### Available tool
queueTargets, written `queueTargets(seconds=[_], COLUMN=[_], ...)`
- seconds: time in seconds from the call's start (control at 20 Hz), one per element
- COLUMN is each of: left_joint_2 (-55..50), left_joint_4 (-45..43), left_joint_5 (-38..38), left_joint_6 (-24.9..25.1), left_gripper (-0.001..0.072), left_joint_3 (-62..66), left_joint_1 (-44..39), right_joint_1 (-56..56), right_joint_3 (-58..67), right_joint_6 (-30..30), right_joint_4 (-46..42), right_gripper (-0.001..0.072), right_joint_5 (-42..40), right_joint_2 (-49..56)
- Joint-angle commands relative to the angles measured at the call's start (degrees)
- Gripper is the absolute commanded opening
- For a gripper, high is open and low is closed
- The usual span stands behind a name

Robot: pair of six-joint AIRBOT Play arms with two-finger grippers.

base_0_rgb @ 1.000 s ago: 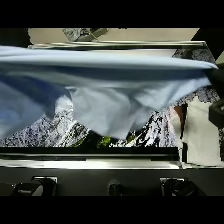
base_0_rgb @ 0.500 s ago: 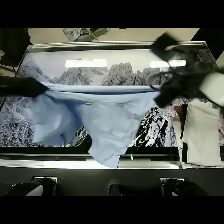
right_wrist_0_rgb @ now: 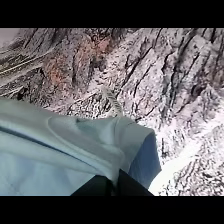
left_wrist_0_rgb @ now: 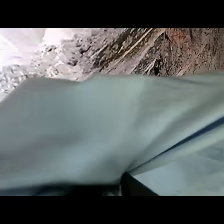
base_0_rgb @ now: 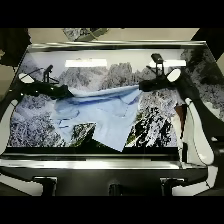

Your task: Fold the shirts.

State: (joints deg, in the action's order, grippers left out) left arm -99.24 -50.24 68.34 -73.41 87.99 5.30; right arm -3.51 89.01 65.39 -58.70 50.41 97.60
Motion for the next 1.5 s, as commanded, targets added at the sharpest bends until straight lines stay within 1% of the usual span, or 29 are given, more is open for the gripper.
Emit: queueTargets(seconds=[0.0, 0.05, 0.1, 0.15, 0.2, 0.3, 0.35, 0.4, 0.45, 0.5, 0.55, 0.6, 0.65, 0.75, 0.85, 1.05, 1.1, 1.15, 1.3, 1.35, 1.45], left_joint_2=[-2.97, -2.47, -1.81, -0.61, 1.36, 5.57, 7.98, 10.97, 14.05, 17.62, 20.87, 24.06, 26.47, 29.53, 30.25, 30.14, 30.12, 30.10, 29.53, 29.29, 29.18], left_joint_4=[4.96, 4.57, 3.65, 1.95, -0.79, -8.48, -11.65, -13.79, -14.10, -13.77, -12.72, -10.60, -8.70, -7.91, -5.88, 0.85, 1.25, 1.20, 1.22, 1.20, 1.22], left_joint_5=[3.06, 5.84, 8.61, 10.88, 12.68, 16.17, 17.46, 17.92, 17.16, 15.15, 12.33, 9.57, 7.52, 3.58, 1.46, -6.10, -6.97, -7.61, -9.53, -10.51, -12.79], left_joint_6=[-0.15, -1.31, -2.93, -5.18, -6.86, -9.22, -9.35, -9.31, -9.11, -9.11, -8.81, -7.28, -5.97, -5.42, -4.44, -4.35, -4.37, -4.37, -5.31, -6.25, -7.85], left_gripper=[0.0580, 0.0657, 0.0656, 0.0655, 0.0654, 0.0639, 0.0552, 0.0521, 0.0521, 0.0522, 0.0547, 0.0577, 0.0581, 0.0579, 0.0577, 0.0575, 0.0560, 0.0529, 0.0527, 0.0469, 0.0258], left_joint_3=[1.88, 3.93, 6.05, 7.52, 7.63, 5.07, 1.60, -4.22, -11.17, -19.69, -27.85, -35.89, -42.05, -50.36, -54.40, -57.31, -57.33, -57.37, -57.44, -57.44, -57.44], left_joint_1=[1.55, 3.30, 5.40, 7.72, 10.21, 13.55, 14.32, 14.64, 14.62, 14.45, 14.19, 13.90, 13.90, 13.92, 13.90, 13.88, 13.68, 13.16, 9.33, 7.89, 6.58], right_joint_1=[0.57, 1.92, 3.72, 6.16, 8.79, 13.77, 15.32, 15.87, 15.85, 15.54, 14.97, 14.10, 13.00, 10.60, 8.52, 6.71, 6.71, 6.71, 6.71, 6.71, 6.71], right_joint_3=[0.72, 2.10, 3.56, 4.46, 4.55, 4.52, 4.39, 3.45, 1.95, 0.17, -1.60, -3.23, -4.55, -5.90, -6.08, -6.08, -6.05, -6.08, -6.08, -6.08, -6.23], right_joint_6=[-3.06, -4.13, -6.54, -8.61, -9.33, -9.29, -9.31, -9.33, -9.73, -10.21, -10.19, -10.21, -10.73, -12.02, -13.73, -14.19, -14.19, -14.19, -14.16, -14.12, -13.86], right_joint_4=[5.75, 5.68, 5.60, 5.27, 4.48, 0.00, -3.15, -5.99, -8.09, -8.02, -7.50, -7.19, -6.99, -6.99, -7.02, -6.91, -6.60, -6.56, -6.54, -6.54, -6.56], right_gripper=[0.0232, 0.0457, 0.0572, 0.0591, 0.0639, 0.0623, 0.0622, 0.0622, 0.0621, 0.0620, 0.0619, 0.0618, 0.0618, 0.0616, 0.0616, 0.0607, 0.0607, 0.0607, 0.0607, 0.0607, 0.0608], right_joint_5=[-1.20, 2.03, 6.51, 11.80, 16.65, 29.05, 34.75, 38.14, 40.22, 40.74, 40.54, 39.63, 38.82, 37.83, 37.33, 36.96, 37.59, 38.29, 38.66, 38.66, 38.60], right_joint_2=[3.08, 2.05, 0.61, -1.44, -3.43, -5.79, -5.81, -5.81, -5.84, -5.81, -5.81, -5.81, -5.81, -5.81, -5.81, -5.81, -5.81, -5.84, -5.81, -5.81, -5.81])
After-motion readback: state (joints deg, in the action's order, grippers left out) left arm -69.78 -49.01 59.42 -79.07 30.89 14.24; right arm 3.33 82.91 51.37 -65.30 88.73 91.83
